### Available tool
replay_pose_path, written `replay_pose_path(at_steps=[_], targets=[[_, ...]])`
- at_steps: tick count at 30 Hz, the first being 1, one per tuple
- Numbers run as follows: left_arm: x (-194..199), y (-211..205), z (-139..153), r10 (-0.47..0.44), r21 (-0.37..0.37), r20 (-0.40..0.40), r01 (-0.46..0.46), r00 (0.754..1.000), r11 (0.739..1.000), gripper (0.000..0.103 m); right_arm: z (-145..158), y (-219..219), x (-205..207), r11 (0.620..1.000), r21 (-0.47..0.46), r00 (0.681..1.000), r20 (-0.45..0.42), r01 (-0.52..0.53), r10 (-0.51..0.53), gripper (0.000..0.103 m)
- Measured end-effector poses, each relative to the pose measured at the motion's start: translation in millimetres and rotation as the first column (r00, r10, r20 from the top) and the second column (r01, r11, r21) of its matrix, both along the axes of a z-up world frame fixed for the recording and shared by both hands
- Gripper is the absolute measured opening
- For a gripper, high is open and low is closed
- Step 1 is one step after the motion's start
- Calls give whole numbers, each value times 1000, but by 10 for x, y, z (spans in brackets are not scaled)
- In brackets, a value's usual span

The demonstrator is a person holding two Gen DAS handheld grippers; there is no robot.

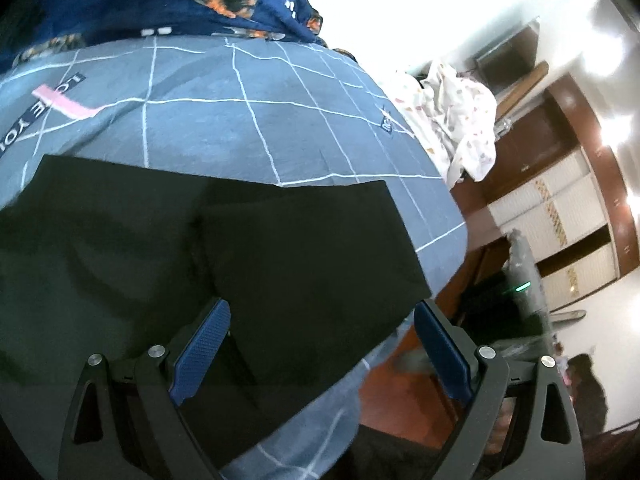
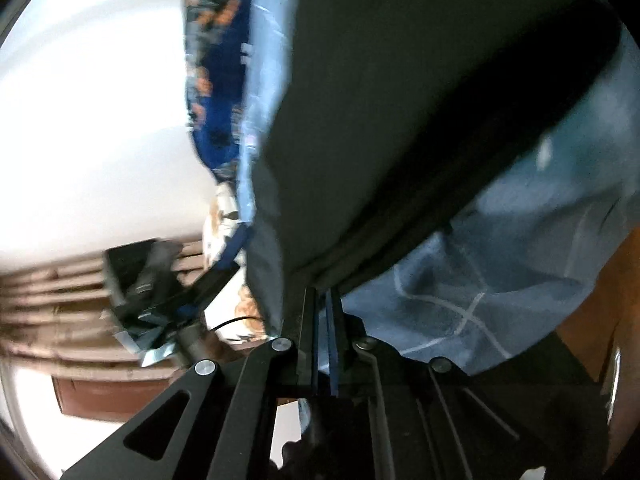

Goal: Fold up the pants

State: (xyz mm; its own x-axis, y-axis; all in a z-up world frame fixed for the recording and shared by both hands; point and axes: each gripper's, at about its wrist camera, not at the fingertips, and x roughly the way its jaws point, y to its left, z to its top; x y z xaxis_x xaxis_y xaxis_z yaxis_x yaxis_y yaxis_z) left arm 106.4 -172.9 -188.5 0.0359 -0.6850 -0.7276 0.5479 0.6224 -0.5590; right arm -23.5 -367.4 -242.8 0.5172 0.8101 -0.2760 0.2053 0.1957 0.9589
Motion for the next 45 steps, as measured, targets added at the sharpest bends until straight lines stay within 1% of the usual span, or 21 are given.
replay_pose_path(at_steps=[1, 3, 6, 8, 10, 11, 15, 17, 21, 24, 26, 29, 30, 31, 32, 34, 36, 38, 40, 41, 45], targets=[[10, -29, -29, -1, -9, -4, 1, 1000, 1000, 93, 102, -105, -16, 1000, -14, 999, 33, 11, -10, 7], [46, -80, -110, 6, -20, -13, -6, 1000, 1000, 93, 358, -426, -65, 989, -127, 994, 89, 76, -65, 8], [94, -151, -244, 17, -5, -43, -17, 999, 1000, 93, 606, -843, -5, 963, -211, 979, 148, 169, -139, 8], [75, -179, -331, 23, 37, -47, -21, 999, 999, 93, 696, -1062, 123, 947, -245, 971, 168, 209, -171, 8], [25, -168, -381, 16, 47, -55, -14, 998, 999, 93, 727, -1179, 265, 944, -252, 968, 185, 213, -169, 8], [-11, -150, -378, 16, 47, -45, -14, 999, 999, 93, 731, -1235, 393, 935, -281, 968, 182, 217, -170, 8], [-128, -127, -397, 4, 76, -25, -2, 1000, 997, 93, 595, -1277, 761, 931, -305, 973, 171, 199, -152, 8], [-172, -117, -423, 8, 86, -15, -7, 1000, 996, 93, 467, -1301, 890, 945, -263, 973, 174, 193, -151, 8], [-213, -95, -429, 6, 86, -6, -5, 1000, 996, 93, 251, -1292, 1049, 955, -230, 975, 164, 187, -151, 8], [-252, -85, -423, 8, 93, 6, -8, 1000, 996, 93, 25, -1252, 1034, 958, -236, 984, 113, 163, -139, 0], [-309, -67, -389, 16, 95, 4, -17, 1000, 995, 93, -73, -1228, 964, 964, -203, 981, 119, 172, -150, 0], [-372, -21, -303, 39, 68, 11, -40, 999, 997, 93, 1, -1167, 905, 946, -273, 979, 155, 172, -133, 0], [-394, -22, -258, 43, 54, 26, -44, 999, 998, 93, 27, -1160, 887, 945, -279, 979, 158, 171, -131, 1], [-404, -41, -224, 35, 48, 45, -38, 998, 998, 93, 65, -1158, 868, 948, -267, 976, 174, 175, -131, 10], [-398, -73, -213, 23, 61, 61, -26, 998, 998, 93, 97, -1155, 837, 953, -246, 970, 204, 180, -131, 11], [-361, -123, -231, 14, 86, 76, -20, 997, 996, 93, 98, -1118, 771, 954, -252, 969, 219, 165, -110, 11], [-308, -137, -293, 18, 97, 65, -24, 998, 995, 93, 18, -1087, 704, 965, -212, 968, 229, 152, -103, 11], [-253, -107, -399, 39, 107, 21, -41, 999, 993, 93, -39, -1094, 603, 973, -172, 961, 253, 154, -107, 9], [-243, -24, -407, 59, 59, 6, -59, 998, 996, 93, -106, -1145, 497, 986, -79, 952, 279, 150, -122, 10], [-236, -14, -411, 60, 59, -1, -60, 998, 996, 93, -114, -1157, 455, 988, -44, 947, 295, 146, -127, 12], [-242, -16, -400, 59, 75, 9, -59, 998, 995, 93, -119, -1076, 339, 995, -40, 941, 330, 95, -77, 13]])
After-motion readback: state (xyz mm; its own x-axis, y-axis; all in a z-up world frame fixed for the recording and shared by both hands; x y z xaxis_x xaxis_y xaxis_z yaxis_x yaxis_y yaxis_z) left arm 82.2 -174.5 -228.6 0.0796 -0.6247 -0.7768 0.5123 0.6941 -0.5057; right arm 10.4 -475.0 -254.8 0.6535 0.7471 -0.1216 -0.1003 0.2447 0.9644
